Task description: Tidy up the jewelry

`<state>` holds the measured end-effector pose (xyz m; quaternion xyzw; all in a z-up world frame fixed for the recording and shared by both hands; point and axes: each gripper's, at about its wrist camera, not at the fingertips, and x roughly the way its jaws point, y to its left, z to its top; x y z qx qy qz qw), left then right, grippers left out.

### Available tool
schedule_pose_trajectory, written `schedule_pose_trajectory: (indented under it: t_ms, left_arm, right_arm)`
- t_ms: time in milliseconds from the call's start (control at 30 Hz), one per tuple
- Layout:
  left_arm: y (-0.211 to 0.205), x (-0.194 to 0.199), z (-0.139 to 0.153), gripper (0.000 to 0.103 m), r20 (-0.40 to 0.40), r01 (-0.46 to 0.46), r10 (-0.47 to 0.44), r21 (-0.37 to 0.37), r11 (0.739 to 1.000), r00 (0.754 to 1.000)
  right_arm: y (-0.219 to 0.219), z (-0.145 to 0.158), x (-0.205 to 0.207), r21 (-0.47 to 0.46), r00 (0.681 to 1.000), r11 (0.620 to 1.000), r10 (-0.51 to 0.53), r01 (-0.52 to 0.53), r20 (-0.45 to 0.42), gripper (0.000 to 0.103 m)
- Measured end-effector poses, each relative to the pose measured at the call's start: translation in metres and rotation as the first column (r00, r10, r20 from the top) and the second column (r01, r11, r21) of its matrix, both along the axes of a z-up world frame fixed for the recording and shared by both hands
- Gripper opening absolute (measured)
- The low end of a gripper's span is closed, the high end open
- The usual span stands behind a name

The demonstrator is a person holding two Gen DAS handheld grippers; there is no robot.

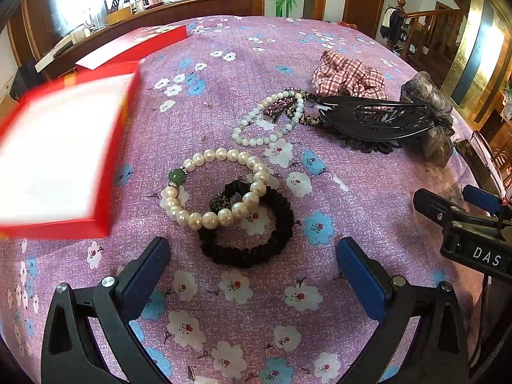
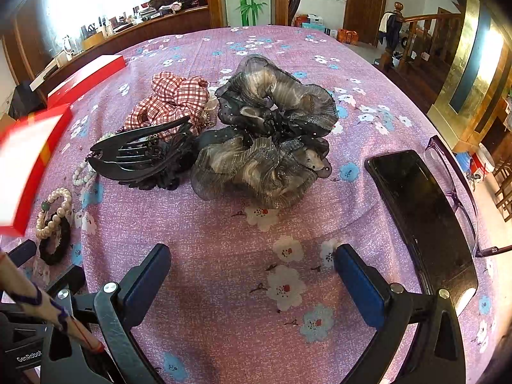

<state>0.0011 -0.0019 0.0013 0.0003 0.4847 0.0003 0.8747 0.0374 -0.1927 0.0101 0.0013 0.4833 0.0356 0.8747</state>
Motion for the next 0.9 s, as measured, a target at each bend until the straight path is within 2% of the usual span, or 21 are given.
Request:
schedule_pose_trajectory:
  t_ms: [500, 567, 633, 733, 833, 900]
  left_arm:
    - [0.000, 0.000, 0.000, 0.103, 0.001, -0.003, 0.003, 0.000, 1.000, 1.000]
    - [-0.001, -0.001, 0.000, 0.103, 0.002, -0.035, 0.035, 0.005, 0.999, 0.999]
    - [0.000, -0.010, 0.004, 0.103, 0.020, -0.035, 0.034, 0.029, 0.999, 0.999]
    - [0.009, -0.034, 0.028, 0.103, 0.178, -0.033, 0.028, 0.023, 0.999, 0.984]
    - [0.022, -0.066, 0.053, 0.103, 0.346, -0.053, 0.046, 0.012, 0.999, 0.937]
    - [0.033, -0.081, 0.062, 0.103, 0.409, -0.076, 0.074, -0.012, 0.997, 0.910]
  right_arm:
    - [0.004, 0.000, -0.001, -0.023, 1.000, 1.000, 0.003, -0.003, -0.004, 0.103]
    - [0.004, 0.002, -0.003, -0.010, 1.000, 1.000, 0.021, -0.021, -0.003, 0.102]
    - [-0.002, 0.011, -0.012, 0.049, 0.999, 0.998, 0.036, -0.036, 0.004, 0.102]
    - [-0.012, 0.038, -0.036, 0.113, 0.995, 0.992, 0.046, -0.057, 0.093, 0.102]
    - [-0.011, 0.067, -0.063, 0.087, 0.968, 0.995, 0.026, -0.049, 0.251, 0.102]
    - [-0.007, 0.077, -0.078, 0.085, 0.945, 0.995, 0.020, -0.050, 0.327, 0.103]
